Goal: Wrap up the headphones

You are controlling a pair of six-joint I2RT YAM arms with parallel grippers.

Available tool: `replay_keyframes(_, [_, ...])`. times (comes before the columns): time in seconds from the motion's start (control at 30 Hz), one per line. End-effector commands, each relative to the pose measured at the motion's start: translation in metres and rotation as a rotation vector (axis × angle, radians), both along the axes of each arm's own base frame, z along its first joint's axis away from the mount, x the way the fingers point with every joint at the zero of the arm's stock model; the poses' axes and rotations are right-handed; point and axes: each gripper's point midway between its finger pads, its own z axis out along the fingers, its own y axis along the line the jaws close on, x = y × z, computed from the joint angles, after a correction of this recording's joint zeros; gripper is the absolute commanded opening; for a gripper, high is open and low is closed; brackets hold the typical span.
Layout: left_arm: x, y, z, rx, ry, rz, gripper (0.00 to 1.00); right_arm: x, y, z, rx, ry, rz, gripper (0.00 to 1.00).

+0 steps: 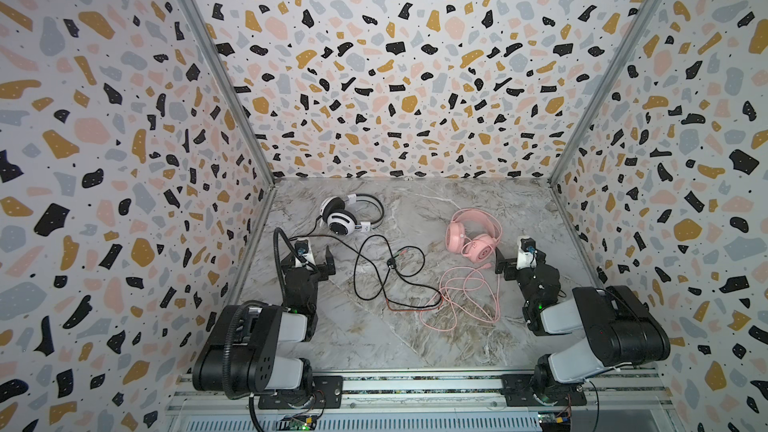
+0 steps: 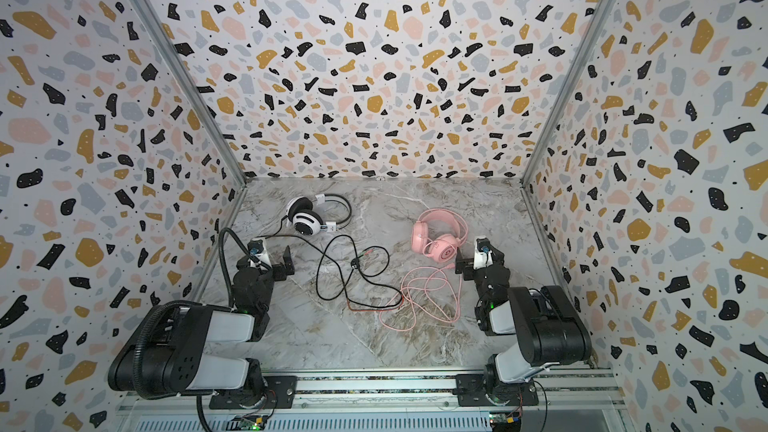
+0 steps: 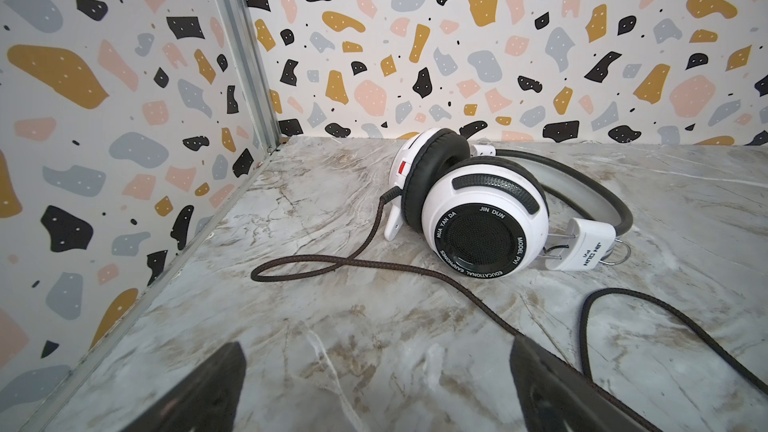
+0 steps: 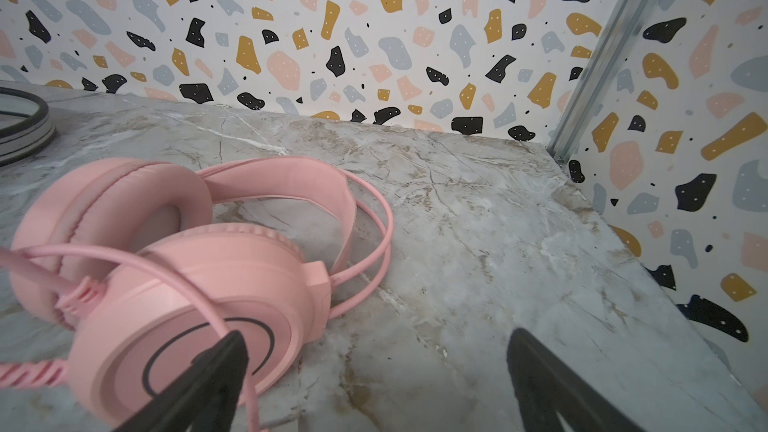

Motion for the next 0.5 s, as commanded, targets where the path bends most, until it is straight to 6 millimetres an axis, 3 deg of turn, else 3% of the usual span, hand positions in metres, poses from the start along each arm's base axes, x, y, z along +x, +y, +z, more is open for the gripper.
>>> replay_keyframes(0.0, [0.006,-0.001,0.015,0.016,-0.051,-0.007,1.0,0.005,0.001,0.013,0.017,-0.034,0.007,0.99])
replay_keyframes(0.4, [0.007,0.007,0.02,0.007,-0.047,0.039,1.0,0.001,0.0,0.015,-0.002,-0.048,-0.031,0.99])
replay_keyframes(0.47, [0.011,0.006,0.025,0.001,-0.016,0.036,1.0,-0.002,-0.002,0.025,-0.009,-0.076,-0.054,0.99])
